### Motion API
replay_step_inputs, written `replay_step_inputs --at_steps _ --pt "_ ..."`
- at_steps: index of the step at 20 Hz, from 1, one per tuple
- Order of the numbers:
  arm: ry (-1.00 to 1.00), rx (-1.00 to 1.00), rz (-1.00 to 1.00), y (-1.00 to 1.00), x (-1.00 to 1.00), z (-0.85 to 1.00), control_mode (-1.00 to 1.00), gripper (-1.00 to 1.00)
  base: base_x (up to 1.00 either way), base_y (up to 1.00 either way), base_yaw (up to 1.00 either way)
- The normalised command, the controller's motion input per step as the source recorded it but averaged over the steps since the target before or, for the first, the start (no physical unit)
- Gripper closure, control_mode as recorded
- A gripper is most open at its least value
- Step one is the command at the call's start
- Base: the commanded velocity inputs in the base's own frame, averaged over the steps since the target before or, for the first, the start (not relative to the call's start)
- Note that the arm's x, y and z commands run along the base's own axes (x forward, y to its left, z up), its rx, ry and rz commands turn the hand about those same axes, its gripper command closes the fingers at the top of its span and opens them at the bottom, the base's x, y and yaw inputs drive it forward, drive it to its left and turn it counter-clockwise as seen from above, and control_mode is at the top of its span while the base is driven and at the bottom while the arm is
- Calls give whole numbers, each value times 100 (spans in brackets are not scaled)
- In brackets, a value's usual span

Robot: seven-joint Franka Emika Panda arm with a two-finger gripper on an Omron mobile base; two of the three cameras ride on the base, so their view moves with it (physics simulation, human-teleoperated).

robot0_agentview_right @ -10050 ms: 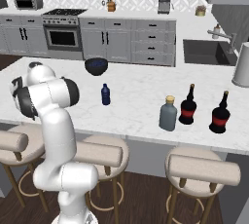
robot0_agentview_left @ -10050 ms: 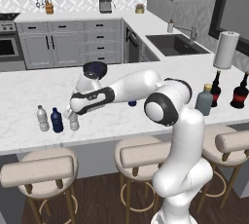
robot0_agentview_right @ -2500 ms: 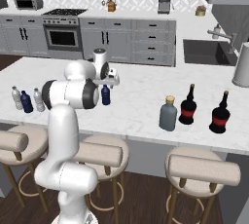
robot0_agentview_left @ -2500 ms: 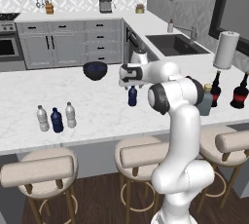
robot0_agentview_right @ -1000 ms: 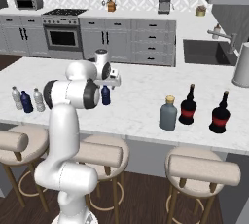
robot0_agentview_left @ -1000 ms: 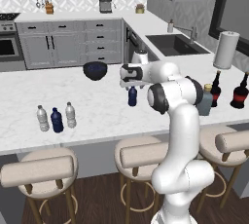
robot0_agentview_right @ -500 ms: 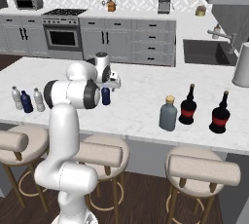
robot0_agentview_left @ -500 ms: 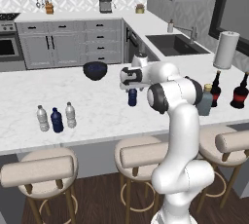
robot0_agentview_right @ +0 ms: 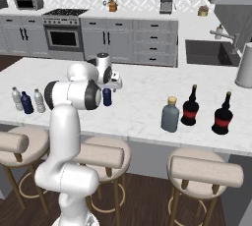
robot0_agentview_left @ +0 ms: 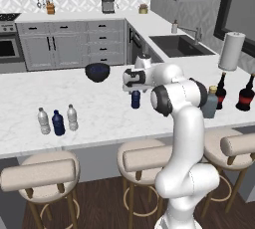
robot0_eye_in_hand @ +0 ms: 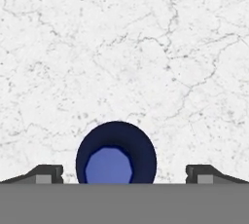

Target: Move the plastic bottles in the middle to the plastics group, and the glass bottles in the middle to the glass group.

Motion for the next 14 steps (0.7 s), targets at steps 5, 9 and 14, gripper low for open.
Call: replay_step_inputs --at_steps 5,9,14 --pt "-1 0 5 0 0 -2 -100 -100 0 0 0" --pt "0 0 8 0 0 -8 -100 -100 0 0 0" --pt "-9 0 7 0 0 -6 -100 -100 0 0 0"
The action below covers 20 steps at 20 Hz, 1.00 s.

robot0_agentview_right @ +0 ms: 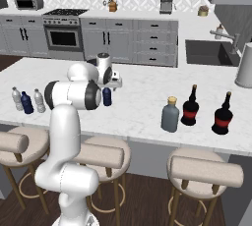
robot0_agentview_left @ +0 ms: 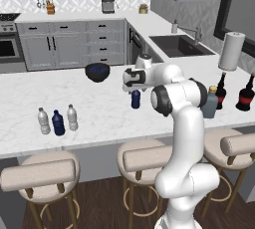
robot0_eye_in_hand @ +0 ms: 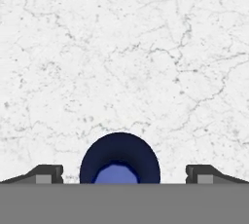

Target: Move the plastic bottles in the middle to the plastics group, and the glass bottles in the middle to the glass group.

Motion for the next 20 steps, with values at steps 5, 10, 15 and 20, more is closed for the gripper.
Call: replay_step_inputs --at_steps 5,10,15,20 --pt "-12 0 3 0 0 -13 -100 -100 0 0 0" --pt "-2 0 0 0 -5 -6 -100 -100 0 0 0" --pt "0 0 0 0 0 0 -100 100 0 0 0" --pt "-1 0 0 0 0 0 -100 100 0 0 0"
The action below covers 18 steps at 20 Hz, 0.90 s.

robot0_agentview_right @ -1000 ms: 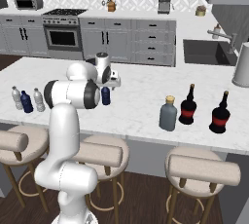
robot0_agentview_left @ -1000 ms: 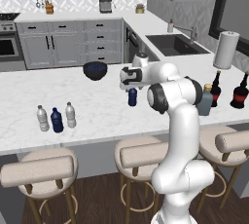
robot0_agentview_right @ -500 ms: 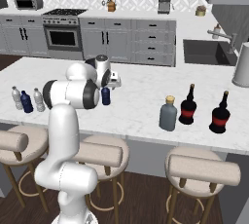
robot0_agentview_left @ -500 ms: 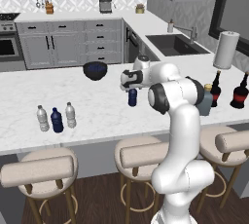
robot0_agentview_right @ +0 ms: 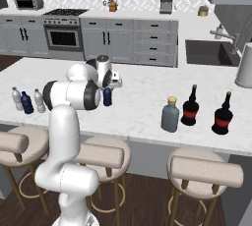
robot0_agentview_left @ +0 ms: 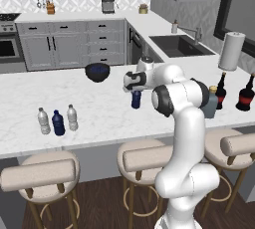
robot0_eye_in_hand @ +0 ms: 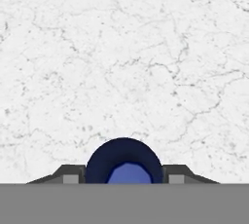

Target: Move the plastic bottles in the middle to the plastics group, and the glass bottles in the middle to the glass group.

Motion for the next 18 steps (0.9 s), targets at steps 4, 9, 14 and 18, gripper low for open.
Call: replay_step_inputs --at_steps 4,9,14,18 --pt "-7 0 0 0 -9 6 -100 100 0 0 0" --pt "-1 0 5 20 -10 35 -100 100 0 0 0" --pt "5 0 24 89 -23 33 -100 100 0 0 0" --pt "11 -2 29 97 -41 38 -100 100 0 0 0"
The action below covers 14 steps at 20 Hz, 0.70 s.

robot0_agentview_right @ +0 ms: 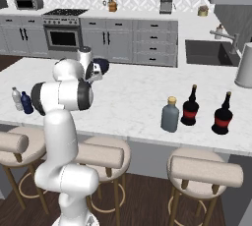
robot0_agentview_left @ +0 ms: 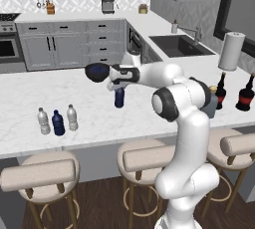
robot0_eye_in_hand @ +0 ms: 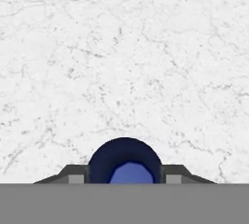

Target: Move the plastic bottles in the middle to the plastics group, and the glass bottles in the middle to the glass group.

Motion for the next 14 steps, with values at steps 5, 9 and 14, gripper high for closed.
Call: replay_step_inputs --at_steps 5,9,14 --pt "10 -5 32 99 -37 25 -100 100 0 0 0" --pt "0 -1 28 50 -73 0 -100 100 0 0 0" --pt "-2 -2 22 44 -63 0 -100 100 0 0 0"
